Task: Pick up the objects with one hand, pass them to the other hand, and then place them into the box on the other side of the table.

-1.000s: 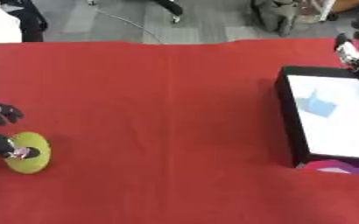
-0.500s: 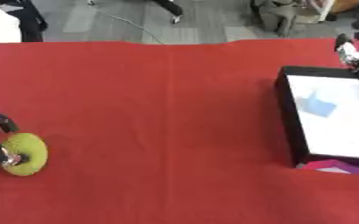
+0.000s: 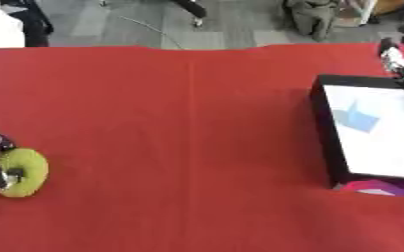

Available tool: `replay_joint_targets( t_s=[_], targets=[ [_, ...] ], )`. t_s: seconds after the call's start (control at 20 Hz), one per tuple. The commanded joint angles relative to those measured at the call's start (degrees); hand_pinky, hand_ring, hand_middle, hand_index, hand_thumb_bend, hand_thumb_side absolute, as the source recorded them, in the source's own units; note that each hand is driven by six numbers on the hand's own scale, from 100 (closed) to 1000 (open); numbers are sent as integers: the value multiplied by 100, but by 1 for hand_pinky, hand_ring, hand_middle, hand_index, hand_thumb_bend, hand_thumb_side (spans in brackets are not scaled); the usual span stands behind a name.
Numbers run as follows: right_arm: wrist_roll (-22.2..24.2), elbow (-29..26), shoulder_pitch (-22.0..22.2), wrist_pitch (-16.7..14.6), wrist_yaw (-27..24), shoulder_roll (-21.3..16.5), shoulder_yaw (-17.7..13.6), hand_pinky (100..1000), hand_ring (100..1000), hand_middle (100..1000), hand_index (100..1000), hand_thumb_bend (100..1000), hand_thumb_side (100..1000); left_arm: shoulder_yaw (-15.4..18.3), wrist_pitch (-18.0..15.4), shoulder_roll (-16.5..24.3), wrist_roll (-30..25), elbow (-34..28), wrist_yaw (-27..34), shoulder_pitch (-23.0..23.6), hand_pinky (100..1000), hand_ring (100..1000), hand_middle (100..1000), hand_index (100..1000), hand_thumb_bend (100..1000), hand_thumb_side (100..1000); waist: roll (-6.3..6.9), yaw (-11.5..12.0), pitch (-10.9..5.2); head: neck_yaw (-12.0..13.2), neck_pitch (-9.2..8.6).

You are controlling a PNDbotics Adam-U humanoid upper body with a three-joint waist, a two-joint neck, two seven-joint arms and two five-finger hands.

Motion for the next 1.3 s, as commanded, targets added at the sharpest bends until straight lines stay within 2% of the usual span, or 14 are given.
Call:
replay_joint_targets(
  t_s=[0.05, 0.15, 0.45, 0.65, 0.8, 0.85, 1.05, 1.15, 1.3],
  targets=[
    [-32, -70, -49, -2, 7, -66, -36, 1000, 1000, 954, 1000, 100, 628, 78, 498, 187, -382, -314, -55, -46, 794, 678, 588, 539, 100, 102, 13, 7, -121, 23, -43],
    [-42, -72, -49, 2, 4, -69, -38, 1000, 1000, 952, 1000, 100, 628, 125, 570, 203, -306, -565, -57, -33, 770, 642, 560, 502, 100, 150, 14, 12, -126, 22, -45],
    [-55, -86, -61, 3, -14, -70, -26, 1000, 1000, 950, 1000, 100, 632, 304, 771, 222, 49, -1405, 231, -78, 742, 610, 532, 468, 100, 243, 15, 29, -137, -14, -61],
    [23, -138, -158, -39, -37, -55, 62, 1000, 1000, 950, 1000, 100, 626, 400, 893, 170, 643, -2021, 607, -126, 709, 565, 495, 450, 100, 315, 14, 43, -142, -37, -73],
    [205, -210, -328, -107, -23, -3, 238, 1000, 1000, 953, 1000, 100, 620, 397, 904, 38, 1315, -2357, 990, -142, 670, 532, 460, 440, 100, 392, 8, 50, -150, -84, -77],
    [311, -236, -398, -137, -1, 16, 325, 1000, 1000, 953, 1000, 100, 616, 388, 862, -20, 1582, -2433, 1168, -143, 644, 510, 438, 433, 100, 427, 4, 52, -153, -111, -82],
    [765, -333, -682, -263, 131, 119, 645, 997, 1000, 964, 1000, 100, 598, 297, 561, -200, 2614, -2481, 1872, -126, 602, 475, 390, 411, 100, 449, -11, 59, -157, -201, -100],
    [1222, -406, -1022, -368, 213, 263, 1010, 993, 1000, 966, 1000, 100, 593, 225, 291, -413, 3267, -2487, 2238, -127, 584, 460, 369, 399, 100, 457, -32, 75, -163, -280, -83],
    [1855, -435, -1426, -450, 429, 492, 1387, 988, 1000, 968, 1000, 100, 550, 53, -108, -666, 4071, -2384, 2572, -119, 559, 446, 356, 387, 100, 469, -62, 87, -174, -330, -29]
  ],
)
